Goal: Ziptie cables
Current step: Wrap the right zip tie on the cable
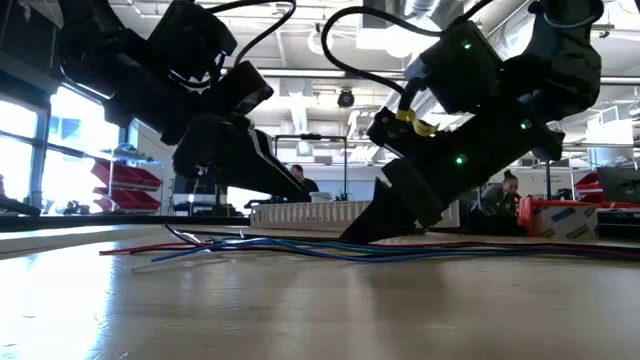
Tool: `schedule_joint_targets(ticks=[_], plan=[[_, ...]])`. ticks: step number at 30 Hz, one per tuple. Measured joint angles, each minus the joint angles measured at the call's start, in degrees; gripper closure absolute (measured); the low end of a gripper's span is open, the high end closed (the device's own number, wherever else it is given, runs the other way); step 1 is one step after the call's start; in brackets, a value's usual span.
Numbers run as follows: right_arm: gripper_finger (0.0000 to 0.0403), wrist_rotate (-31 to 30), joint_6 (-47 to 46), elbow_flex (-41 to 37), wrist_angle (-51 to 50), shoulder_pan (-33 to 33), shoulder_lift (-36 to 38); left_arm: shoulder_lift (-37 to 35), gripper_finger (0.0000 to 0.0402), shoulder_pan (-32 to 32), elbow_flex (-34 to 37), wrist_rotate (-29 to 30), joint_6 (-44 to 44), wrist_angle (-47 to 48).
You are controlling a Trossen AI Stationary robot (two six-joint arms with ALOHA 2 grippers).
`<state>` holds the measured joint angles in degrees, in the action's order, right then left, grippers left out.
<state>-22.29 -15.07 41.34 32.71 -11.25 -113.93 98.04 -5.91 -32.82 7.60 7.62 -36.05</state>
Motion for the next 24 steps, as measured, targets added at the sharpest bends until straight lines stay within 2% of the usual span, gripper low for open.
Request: schedule_joint_targets(ticks=[4,9,14,18,24], plan=[[0.0316,0.6,-1.6,0.1,-1.3,0.2,-0.6,0.0,0.0262,-0.2,0.0,-0.1,-0.5,-0.2],[0.0388,0.0,-2.9,0.2,-3.2,0.2,-0.6,0.0,0.0262,-0.2,0.0,-1.2,-0.5,-0.3],[0.0398,-5.0,-4.4,0.0,-8.3,-1.3,3.0,-1.5,0.0262,-0.3,0.0,-1.3,-3.3,-1.6],[0.0401,-11.6,-6.2,0.6,-22.8,-3.6,9.9,-7.5,0.0262,-1.4,0.0,-0.9,-4.3,-2.5],[0.0401,-19.8,-13.8,8.6,-53.3,-9.3,20.0,-15.9,0.0262,-4.3,0.1,-0.9,-1.6,0.0]])
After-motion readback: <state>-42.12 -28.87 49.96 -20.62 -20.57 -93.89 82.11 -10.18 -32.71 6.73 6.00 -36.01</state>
